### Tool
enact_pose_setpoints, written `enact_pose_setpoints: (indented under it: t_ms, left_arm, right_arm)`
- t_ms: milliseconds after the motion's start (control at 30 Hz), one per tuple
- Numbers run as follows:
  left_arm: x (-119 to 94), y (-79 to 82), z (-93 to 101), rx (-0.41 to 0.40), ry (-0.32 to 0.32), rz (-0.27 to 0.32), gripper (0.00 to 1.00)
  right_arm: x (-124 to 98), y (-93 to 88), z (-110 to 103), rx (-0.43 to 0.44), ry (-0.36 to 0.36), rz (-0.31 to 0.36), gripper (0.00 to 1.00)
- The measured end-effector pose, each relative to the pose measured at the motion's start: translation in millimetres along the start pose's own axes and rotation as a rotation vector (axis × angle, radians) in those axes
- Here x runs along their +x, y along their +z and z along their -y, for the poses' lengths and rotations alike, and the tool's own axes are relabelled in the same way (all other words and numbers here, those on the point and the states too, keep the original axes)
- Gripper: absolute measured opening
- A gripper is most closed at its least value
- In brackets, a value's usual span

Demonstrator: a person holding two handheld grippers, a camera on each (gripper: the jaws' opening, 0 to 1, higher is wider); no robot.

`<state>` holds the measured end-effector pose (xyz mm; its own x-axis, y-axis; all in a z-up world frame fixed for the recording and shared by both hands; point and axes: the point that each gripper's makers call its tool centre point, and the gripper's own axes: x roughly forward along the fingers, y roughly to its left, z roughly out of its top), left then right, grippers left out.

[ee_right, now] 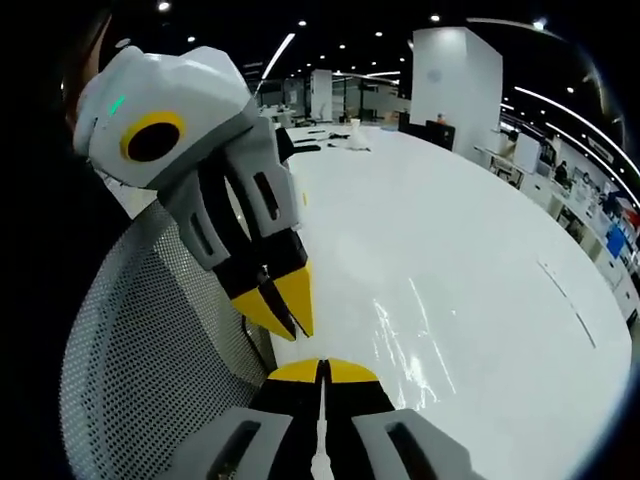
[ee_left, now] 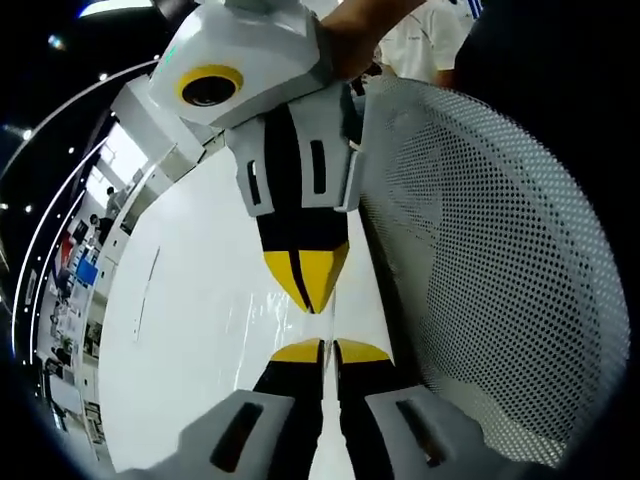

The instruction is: Open the resealable bag by pulling the two sides of the seal apart until the entire bag opening is separated and visibly accessible.

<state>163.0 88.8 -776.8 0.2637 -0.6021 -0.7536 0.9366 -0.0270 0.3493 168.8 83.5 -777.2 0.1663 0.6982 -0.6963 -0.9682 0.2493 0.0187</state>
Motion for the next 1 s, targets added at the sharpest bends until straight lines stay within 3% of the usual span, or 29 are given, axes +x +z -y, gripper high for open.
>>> enact_pose_setpoints:
  t_ms: [300, 1000]
  left_arm:
    - [1, -0.5, 2.6, 0.002, 0.002, -0.007, 0.0]
    - [-6, 7.9, -9.6, -0.023, 0.071, 0.025, 0.0]
  right_arm:
    - [-3, 4.5, 7, 0.007, -0.031, 0.012, 0.0]
    - [-28, 33.9, 51, 0.164, -0.183, 0.161, 0.0]
